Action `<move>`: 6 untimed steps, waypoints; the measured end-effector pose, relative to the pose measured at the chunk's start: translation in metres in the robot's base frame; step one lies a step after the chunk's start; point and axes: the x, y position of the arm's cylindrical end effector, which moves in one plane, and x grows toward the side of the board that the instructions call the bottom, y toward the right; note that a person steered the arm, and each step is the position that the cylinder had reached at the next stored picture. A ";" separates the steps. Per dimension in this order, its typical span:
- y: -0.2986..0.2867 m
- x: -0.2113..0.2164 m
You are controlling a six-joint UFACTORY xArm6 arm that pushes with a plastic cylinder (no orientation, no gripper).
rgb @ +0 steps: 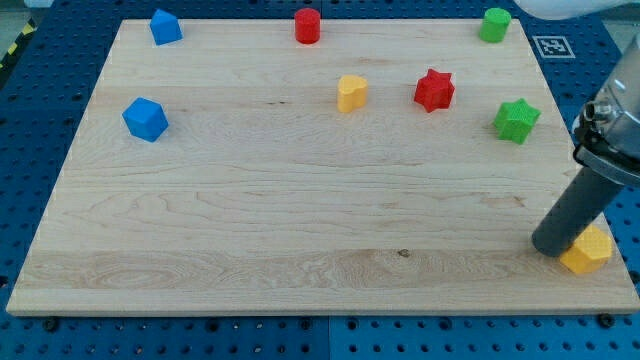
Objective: Move your arm closer to the yellow heart
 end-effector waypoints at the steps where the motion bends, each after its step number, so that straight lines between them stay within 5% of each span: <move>1: -0.036 -0.022; 4: -0.115 -0.161; 6: -0.115 -0.164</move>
